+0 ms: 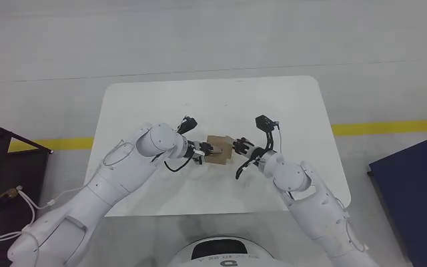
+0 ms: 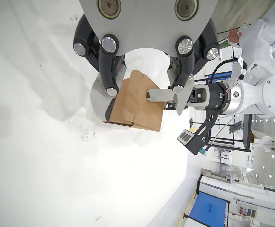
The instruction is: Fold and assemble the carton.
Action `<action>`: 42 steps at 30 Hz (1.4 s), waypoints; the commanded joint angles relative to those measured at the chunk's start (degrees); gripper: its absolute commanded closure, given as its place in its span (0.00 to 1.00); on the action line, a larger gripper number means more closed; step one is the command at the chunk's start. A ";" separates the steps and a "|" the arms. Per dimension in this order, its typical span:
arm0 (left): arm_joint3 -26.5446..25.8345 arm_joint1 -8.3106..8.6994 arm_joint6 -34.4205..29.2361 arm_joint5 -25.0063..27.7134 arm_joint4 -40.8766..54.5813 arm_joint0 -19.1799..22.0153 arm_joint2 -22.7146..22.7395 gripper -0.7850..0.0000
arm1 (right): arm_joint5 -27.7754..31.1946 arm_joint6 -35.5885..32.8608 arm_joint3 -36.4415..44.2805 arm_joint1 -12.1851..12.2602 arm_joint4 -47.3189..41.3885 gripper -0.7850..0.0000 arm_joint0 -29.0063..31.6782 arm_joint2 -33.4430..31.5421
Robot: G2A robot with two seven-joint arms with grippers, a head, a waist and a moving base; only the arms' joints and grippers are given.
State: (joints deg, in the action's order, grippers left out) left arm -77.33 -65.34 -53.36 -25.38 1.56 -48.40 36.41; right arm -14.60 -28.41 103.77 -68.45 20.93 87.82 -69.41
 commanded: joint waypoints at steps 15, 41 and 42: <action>0.47 -0.58 -0.52 0.17 -0.66 -0.14 0.58 0.24 | 0.95 -6.76 0.93 0.89 4.51 1.00 1.36 0.28; -0.23 -1.25 -0.98 0.00 -2.10 -1.22 1.33 0.33 | 0.06 -6.54 -2.01 0.31 6.57 1.00 -2.12 5.03; -0.31 -1.24 -0.98 0.01 -2.16 -1.33 1.43 0.33 | 0.04 -6.64 -2.02 0.32 6.83 1.00 -2.04 5.18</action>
State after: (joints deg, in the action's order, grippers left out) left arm -77.57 -66.60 -54.36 -25.41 -0.54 -49.65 37.75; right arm -14.53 -34.96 101.77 -68.14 27.55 85.72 -64.34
